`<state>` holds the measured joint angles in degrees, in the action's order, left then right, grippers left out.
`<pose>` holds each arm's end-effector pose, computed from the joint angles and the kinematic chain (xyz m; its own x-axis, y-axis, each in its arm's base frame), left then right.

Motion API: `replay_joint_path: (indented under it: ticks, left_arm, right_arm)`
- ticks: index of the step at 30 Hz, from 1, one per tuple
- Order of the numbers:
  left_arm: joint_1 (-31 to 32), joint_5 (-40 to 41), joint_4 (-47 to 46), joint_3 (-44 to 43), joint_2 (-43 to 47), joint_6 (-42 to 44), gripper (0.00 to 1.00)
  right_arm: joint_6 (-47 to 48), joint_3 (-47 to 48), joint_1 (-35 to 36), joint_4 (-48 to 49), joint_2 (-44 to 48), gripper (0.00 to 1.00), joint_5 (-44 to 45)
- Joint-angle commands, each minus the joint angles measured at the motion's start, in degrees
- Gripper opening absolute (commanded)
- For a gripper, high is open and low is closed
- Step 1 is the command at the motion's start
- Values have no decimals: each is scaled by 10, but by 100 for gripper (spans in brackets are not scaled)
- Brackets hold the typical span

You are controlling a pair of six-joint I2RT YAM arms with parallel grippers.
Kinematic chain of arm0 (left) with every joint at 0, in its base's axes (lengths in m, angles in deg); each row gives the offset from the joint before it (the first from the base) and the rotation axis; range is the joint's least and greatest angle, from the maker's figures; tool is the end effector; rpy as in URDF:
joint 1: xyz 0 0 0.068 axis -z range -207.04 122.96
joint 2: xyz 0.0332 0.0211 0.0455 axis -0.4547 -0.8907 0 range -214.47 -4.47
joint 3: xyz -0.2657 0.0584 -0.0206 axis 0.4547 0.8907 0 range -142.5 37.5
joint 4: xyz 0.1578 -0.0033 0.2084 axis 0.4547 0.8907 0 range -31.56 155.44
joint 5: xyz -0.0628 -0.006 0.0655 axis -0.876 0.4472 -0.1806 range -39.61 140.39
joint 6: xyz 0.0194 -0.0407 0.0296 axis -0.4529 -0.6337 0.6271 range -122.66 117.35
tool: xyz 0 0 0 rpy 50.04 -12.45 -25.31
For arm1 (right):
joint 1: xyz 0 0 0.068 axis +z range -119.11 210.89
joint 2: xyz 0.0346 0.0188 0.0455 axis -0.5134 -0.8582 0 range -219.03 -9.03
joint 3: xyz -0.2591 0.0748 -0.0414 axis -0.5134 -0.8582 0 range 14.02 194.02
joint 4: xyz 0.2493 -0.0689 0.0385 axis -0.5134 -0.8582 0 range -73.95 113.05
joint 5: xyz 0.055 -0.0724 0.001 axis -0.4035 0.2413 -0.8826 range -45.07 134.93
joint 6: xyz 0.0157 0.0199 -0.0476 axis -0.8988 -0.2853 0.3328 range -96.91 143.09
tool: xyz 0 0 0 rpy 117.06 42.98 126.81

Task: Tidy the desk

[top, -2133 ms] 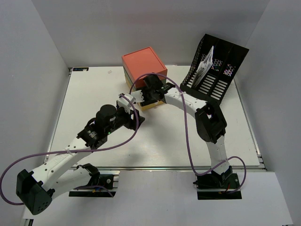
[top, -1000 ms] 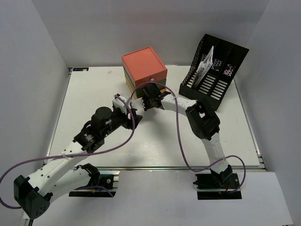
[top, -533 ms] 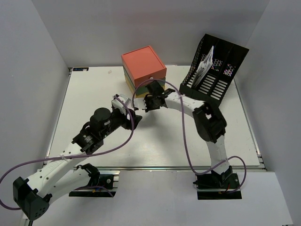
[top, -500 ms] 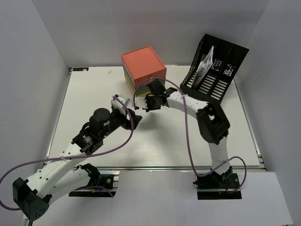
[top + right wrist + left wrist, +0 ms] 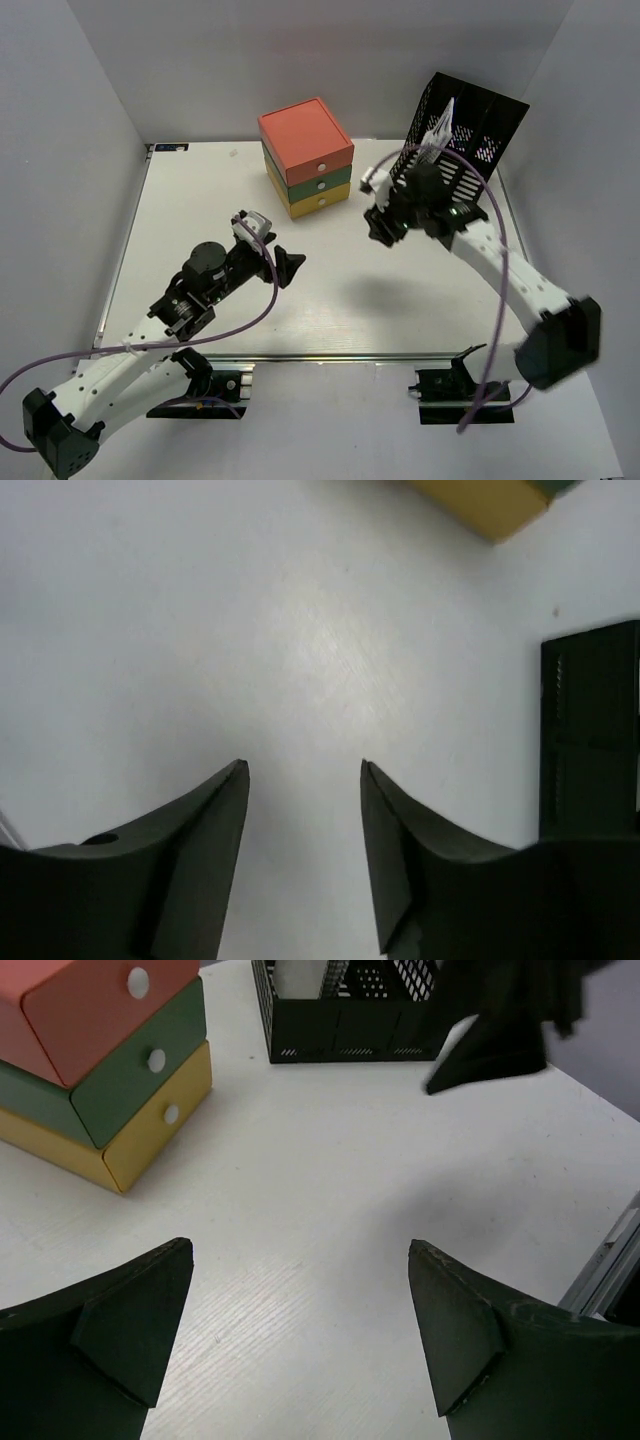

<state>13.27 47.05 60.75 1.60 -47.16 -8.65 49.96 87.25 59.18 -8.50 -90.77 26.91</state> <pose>0.1393 -0.1209 0.3057 -0.1920 0.0262 -0.9811 0.6733 0.7308 -0.1122 0.2730 0.1595 0.3285 -0.2075 -0.5999 -0.7727 -0.8442 0.5090 -0.1684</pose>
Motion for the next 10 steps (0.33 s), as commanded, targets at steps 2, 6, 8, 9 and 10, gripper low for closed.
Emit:
replay_joint_path:
  ticks: [2, 6, 8, 9, 10]
  left_arm:
    - [-4, -24, 19, 14, -6, -31, 98]
    - [-4, -26, 44, 18, -9, -56, 98]
    - [-4, -25, 55, 12, -11, -61, 98]
    - [-4, -26, 60, 7, -12, -66, 98]
    - [-4, -25, 67, 0, -16, -67, 98]
  right_arm:
    - [-105, -127, -2, 114, 178, 65, 116]
    - [-163, -212, 1, 152, 298, 89, 165]
    - [-176, -216, 0, 149, 320, 89, 168]
    - [-181, -222, 1, 150, 336, 89, 170]
    - [-184, -225, 0, 149, 341, 89, 172]
